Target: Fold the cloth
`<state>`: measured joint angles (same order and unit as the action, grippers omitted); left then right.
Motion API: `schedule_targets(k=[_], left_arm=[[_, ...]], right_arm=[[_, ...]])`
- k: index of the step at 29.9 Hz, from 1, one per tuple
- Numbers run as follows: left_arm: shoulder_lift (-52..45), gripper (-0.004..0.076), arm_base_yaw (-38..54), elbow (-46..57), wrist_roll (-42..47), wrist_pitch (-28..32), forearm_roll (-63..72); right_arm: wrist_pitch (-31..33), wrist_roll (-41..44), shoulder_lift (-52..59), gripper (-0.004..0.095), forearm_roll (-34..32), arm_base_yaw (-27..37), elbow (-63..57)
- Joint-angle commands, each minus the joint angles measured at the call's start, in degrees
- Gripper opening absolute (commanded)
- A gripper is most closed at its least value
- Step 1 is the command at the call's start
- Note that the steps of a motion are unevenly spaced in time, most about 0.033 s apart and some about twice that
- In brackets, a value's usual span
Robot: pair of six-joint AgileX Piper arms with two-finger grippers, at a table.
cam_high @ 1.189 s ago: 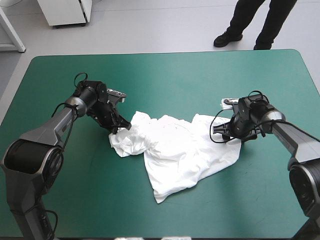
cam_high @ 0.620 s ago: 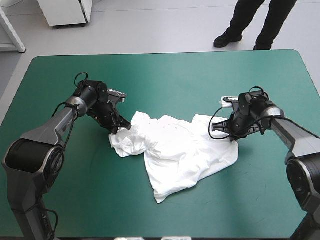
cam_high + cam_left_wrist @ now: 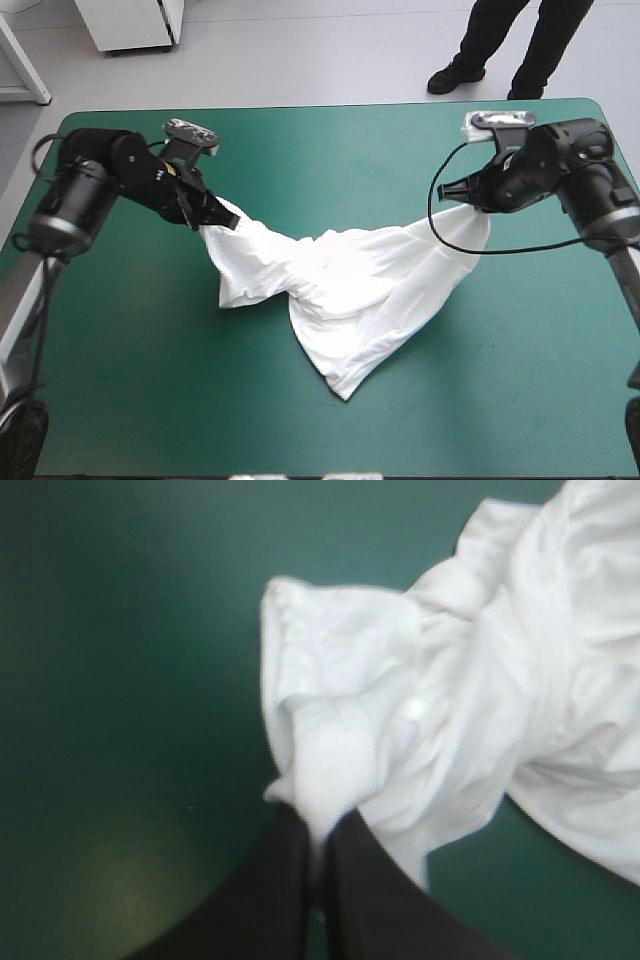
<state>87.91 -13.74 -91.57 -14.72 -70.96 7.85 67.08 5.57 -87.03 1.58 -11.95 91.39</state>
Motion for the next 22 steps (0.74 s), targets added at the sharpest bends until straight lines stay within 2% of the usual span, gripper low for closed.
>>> schedule_targets(k=[1, 6, 14, 22], left_arm=[[-8.9, -0.0010, -0.3, -4.8, 1.0, 1.5, 1.6], [-14.9, -0.0010, -0.3, -15.0, 4.1, 5.1, 1.7], [-19.7, -0.0010, -0.3, -32.2, 4.3, 9.4, 4.2], [-23.8, -0.0010, -0.3, -36.3, 4.3, 9.4, 4.2]], right_arm=[[-0.6, -0.8, 6.4, -0.0017, -0.8, 0.3, 7.9], [-0.4, -2.1, 11.5, -0.0017, 0.1, 0.3, 19.4], [-2.4, -4.6, 15.6, -0.0017, 6.1, 0.3, 37.3], [-4.7, -6.0, 20.7, -0.0017, 10.1, 0.3, 40.0]])
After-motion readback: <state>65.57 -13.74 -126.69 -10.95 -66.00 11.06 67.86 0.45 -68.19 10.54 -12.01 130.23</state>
